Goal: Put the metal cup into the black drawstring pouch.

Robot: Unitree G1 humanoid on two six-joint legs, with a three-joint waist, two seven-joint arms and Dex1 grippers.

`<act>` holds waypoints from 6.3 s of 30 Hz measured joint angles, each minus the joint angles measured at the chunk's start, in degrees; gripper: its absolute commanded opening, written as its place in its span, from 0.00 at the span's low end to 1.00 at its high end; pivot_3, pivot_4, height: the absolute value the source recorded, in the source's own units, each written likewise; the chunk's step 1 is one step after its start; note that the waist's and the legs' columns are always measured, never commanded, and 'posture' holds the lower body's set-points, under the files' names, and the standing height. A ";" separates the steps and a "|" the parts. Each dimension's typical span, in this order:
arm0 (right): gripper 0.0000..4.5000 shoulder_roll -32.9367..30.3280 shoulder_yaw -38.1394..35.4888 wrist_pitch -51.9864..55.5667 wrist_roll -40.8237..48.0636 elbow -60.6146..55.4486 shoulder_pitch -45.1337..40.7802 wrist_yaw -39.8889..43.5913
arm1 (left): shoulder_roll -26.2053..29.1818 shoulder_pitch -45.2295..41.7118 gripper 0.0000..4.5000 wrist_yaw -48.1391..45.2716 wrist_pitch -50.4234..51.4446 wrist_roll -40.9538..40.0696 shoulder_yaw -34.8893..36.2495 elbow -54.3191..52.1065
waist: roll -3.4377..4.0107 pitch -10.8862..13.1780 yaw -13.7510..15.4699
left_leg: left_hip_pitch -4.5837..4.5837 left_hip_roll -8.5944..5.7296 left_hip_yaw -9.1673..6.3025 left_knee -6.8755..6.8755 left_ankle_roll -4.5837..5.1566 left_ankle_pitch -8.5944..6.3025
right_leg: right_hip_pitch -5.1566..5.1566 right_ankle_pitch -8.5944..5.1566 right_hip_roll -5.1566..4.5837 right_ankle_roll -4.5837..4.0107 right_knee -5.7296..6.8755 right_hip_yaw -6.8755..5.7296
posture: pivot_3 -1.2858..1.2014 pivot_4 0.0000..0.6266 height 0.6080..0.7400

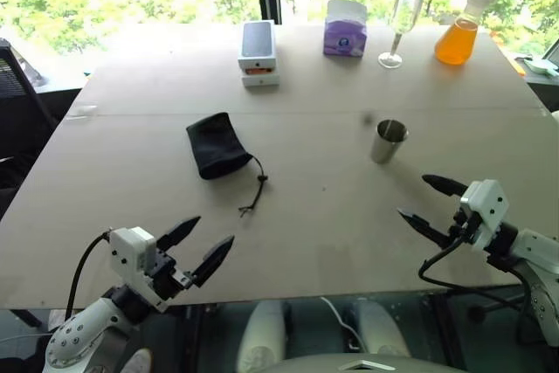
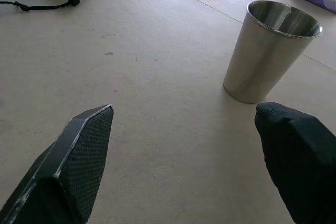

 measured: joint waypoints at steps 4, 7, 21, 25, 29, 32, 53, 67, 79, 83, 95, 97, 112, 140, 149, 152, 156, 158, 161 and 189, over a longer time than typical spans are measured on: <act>0.98 2.02 0.00 -1.14 -0.06 0.02 -1.20 -1.13 | 0.05 -2.58 0.98 1.38 1.07 -0.62 0.04 0.04 | 0.00 0.00 0.05 | 0.00 0.00 -0.03 0.00 0.00 0.00 | 0.00 0.00 0.01 0.00 0.02 -0.01 | 0.52 0.24 1.00; 0.98 3.99 -0.01 -2.93 -0.22 -0.02 -3.31 -2.80 | 0.20 -5.61 0.98 2.48 1.85 -1.40 0.37 0.03 | 0.01 -0.01 0.06 | 0.01 0.00 -0.01 0.01 0.00 0.00 | 0.01 0.01 0.03 0.01 0.02 0.00 | 0.52 0.24 1.00; 0.98 4.13 5.28 -0.06 8.72 -11.55 -8.98 1.99 | 5.31 -19.54 0.98 23.06 5.90 25.03 -4.18 2.65 | -0.02 -0.01 0.79 | -0.01 -0.21 -0.03 0.00 0.01 -0.01 | 0.03 0.14 0.08 0.23 -0.02 -0.01 | 0.52 0.24 1.00; 0.98 3.22 6.47 -0.94 7.61 -11.82 -8.34 3.23 | 8.37 -23.11 0.98 29.15 8.40 38.76 -9.97 2.05 | -0.03 -0.01 1.02 | -0.02 -0.18 -0.04 -0.03 0.00 -0.01 | 0.01 0.14 0.06 0.23 -0.01 -0.01 | 0.52 0.24 1.00; 0.98 2.64 6.78 -1.53 5.53 -11.89 -7.06 3.15 | 11.34 -26.44 0.98 28.40 11.35 48.11 -17.12 0.21 | -0.03 0.00 1.08 | -0.01 -0.04 -0.03 -0.08 0.00 -0.01 | -0.01 0.14 0.05 0.23 0.00 -0.02 | 0.52 0.24 1.00; 0.98 2.59 6.79 -2.03 4.74 -11.91 -6.08 3.00 | 12.97 -27.98 0.98 25.04 13.60 50.38 -20.46 -0.22 | -0.02 0.00 0.98 | -0.05 -0.01 0.02 -0.09 0.00 -0.01 | -0.10 0.14 0.05 0.23 0.02 0.03 | 0.52 0.24 1.00; 0.98 2.69 6.52 -3.14 3.91 -13.99 -2.13 0.20 | 12.00 -47.80 0.98 16.28 26.26 70.00 -38.75 9.42 | -0.05 0.01 1.10 | -0.13 -0.26 -0.01 -0.07 0.01 -0.01 | -0.13 0.14 0.12 0.26 0.04 0.04 | 0.52 0.24 1.00; 0.99 2.77 6.32 -5.14 3.02 -13.80 -0.41 -0.03 | 13.11 -49.24 0.93 12.81 28.19 73.45 -37.80 12.49 | -0.05 0.01 1.09 | -0.12 -0.24 -0.01 -0.04 0.01 0.00 | -0.15 0.14 0.13 0.26 0.08 0.04 | 0.52 0.24 1.00; 1.00 2.84 6.38 -5.25 2.73 -13.35 -2.10 -0.28 | 11.88 -54.86 0.02 5.57 28.87 71.78 -37.84 17.58 | -0.05 0.01 1.09 | -0.12 -0.25 -0.01 -0.03 0.01 0.00 | -0.15 0.14 0.14 0.26 0.09 0.04 | 0.52 0.24 1.00; 1.00 2.90 6.41 -4.93 2.63 -13.34 -2.26 -1.00 | 11.19 -57.31 0.02 2.03 31.29 70.17 -37.92 18.70 | -0.05 0.01 1.09 | -0.13 -0.25 -0.01 -0.01 0.01 0.00 | -0.14 0.14 0.16 0.26 0.10 0.05 | 0.52 0.24 1.00; 1.00 3.43 6.63 -3.12 1.30 -13.17 -4.12 -4.02 | 10.31 -65.65 0.13 -5.44 44.68 59.80 -40.13 19.69 | -0.05 0.02 0.81 | -0.15 -0.26 -0.03 0.02 0.01 0.00 | -0.16 0.14 0.19 0.28 0.13 0.10 | 0.52 0.24 1.00; 1.00 3.69 6.86 -2.78 1.18 -13.18 -4.22 -4.42 | 12.03 -65.23 0.29 -2.57 41.62 61.73 -42.23 19.72 | -0.05 0.01 0.90 | -0.15 -0.25 -0.04 0.02 0.01 0.00 | -0.16 0.14 0.20 0.27 0.14 0.09 | 0.52 0.24 1.00; 1.00 3.72 7.30 -2.12 0.76 -13.35 -4.22 -5.14 | 15.25 -60.93 0.01 3.42 31.74 65.31 -43.84 20.31 | -0.05 0.01 1.08 | -0.14 -0.25 -0.01 0.03 0.01 0.00 | -0.16 0.14 0.18 0.27 0.15 0.09 | 0.52 0.24 1.00; 0.72 -10.50 27.54 32.54 -12.37 12.89 -49.39 3.67 | -8.09 -81.34 0.00 2.31 78.55 24.82 -23.56 35.89 | -0.03 0.11 -0.19 | -0.58 -0.30 -0.14 0.22 -0.01 0.02 | -0.49 0.17 0.20 0.30 0.20 0.07 | 0.52 0.24 1.00; 0.02 -8.84 31.78 28.37 -17.96 19.88 -51.77 7.61 | -25.48 -87.12 0.00 24.74 78.58 24.79 5.95 37.11 | -0.07 0.13 0.13 | -1.27 -0.38 -0.23 0.74 -0.24 0.16 | -1.03 0.18 0.05 0.33 0.56 -0.04 | 0.52 0.24 1.00; 0.02 -7.16 27.86 30.02 -15.69 18.36 -49.38 6.47 | -26.26 -88.99 0.00 31.15 78.57 21.67 11.17 39.28 | -0.07 0.13 -0.05 | -1.20 -0.39 -0.24 0.74 -0.25 0.16 | -1.03 0.17 0.05 0.33 0.77 -0.01 | 0.52 0.24 1.00; 0.02 1.02 15.29 38.83 -6.95 5.85 -40.56 0.64 | -24.12 -92.58 0.00 41.12 78.61 14.07 16.80 47.75 | -0.20 0.13 0.05 | -1.21 -0.34 -0.34 0.75 -0.27 0.17 | -1.08 0.17 0.03 0.33 0.93 -0.03 | 0.52 0.24 1.00; 0.02 11.03 11.28 43.04 -1.74 -1.85 -34.36 -5.48 | -20.18 -94.48 0.00 46.50 78.58 7.40 16.32 52.47 | -0.23 0.12 -0.44 | -1.16 -0.32 -0.29 0.74 -0.29 0.16 | -1.11 0.17 0.03 0.32 1.04 0.04 | 0.52 0.24 1.00; 0.02 19.75 8.98 45.27 1.32 -3.85 -31.51 -12.41 | -15.40 -94.95 0.00 52.04 78.57 -1.29 13.85 57.54 | -0.19 0.15 -0.53 | -1.07 -0.39 -0.17 0.81 -0.29 0.17 | -1.12 0.20 -0.07 0.36 1.15 0.10 | 0.52 0.24 1.00; 0.02 37.93 5.61 40.98 20.12 7.50 -27.21 -19.62 | 0.28 -96.55 0.00 66.12 78.52 -39.33 -14.26 72.64 | -0.26 0.15 -0.51 | -1.10 -0.48 -0.20 0.74 -0.30 0.17 | -1.13 0.22 -0.05 0.38 1.09 0.08 | 0.52 0.24 1.00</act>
